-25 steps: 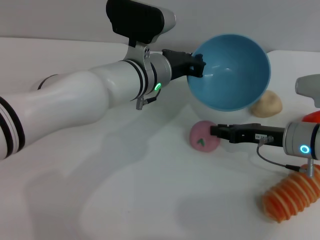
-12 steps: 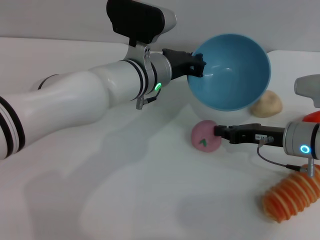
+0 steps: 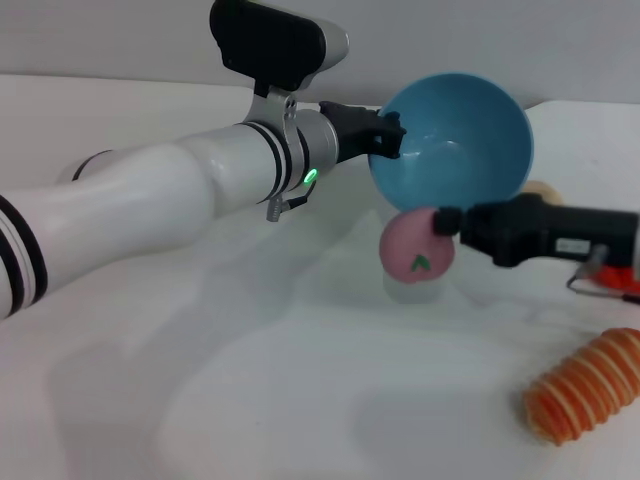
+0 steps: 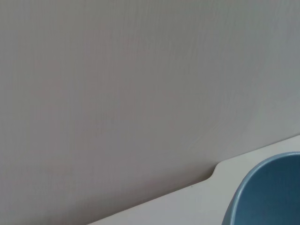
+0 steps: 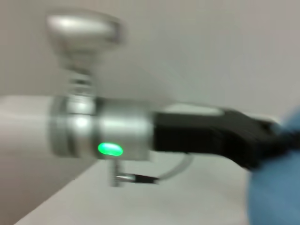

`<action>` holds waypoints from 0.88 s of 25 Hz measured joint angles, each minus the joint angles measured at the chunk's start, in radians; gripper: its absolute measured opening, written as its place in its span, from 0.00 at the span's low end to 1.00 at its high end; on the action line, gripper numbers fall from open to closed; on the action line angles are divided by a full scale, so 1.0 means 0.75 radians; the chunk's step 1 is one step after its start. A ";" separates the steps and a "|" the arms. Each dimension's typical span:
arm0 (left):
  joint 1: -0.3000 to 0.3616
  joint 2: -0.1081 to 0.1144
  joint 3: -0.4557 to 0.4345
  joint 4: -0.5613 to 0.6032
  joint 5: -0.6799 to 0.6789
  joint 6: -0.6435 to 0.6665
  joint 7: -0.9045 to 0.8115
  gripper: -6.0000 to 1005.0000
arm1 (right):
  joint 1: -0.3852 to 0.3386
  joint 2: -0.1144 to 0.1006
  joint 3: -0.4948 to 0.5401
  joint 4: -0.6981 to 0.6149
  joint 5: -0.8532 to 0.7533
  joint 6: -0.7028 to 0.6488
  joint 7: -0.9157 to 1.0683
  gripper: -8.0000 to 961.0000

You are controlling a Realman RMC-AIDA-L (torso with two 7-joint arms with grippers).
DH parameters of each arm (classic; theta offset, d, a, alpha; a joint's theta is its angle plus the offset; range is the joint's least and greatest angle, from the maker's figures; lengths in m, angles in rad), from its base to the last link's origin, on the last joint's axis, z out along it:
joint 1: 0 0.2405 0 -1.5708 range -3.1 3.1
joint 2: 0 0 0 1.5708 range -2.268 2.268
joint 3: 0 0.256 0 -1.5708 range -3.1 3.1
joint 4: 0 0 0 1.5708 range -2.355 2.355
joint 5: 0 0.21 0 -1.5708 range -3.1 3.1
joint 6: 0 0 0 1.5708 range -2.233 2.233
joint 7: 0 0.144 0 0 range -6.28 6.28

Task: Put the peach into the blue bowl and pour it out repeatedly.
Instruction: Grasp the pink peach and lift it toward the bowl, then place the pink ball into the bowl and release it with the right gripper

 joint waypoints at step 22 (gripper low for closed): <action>-0.012 -0.001 0.009 0.010 0.000 0.206 -0.005 0.01 | -0.035 -0.007 0.371 -0.145 -0.084 -0.160 0.003 0.06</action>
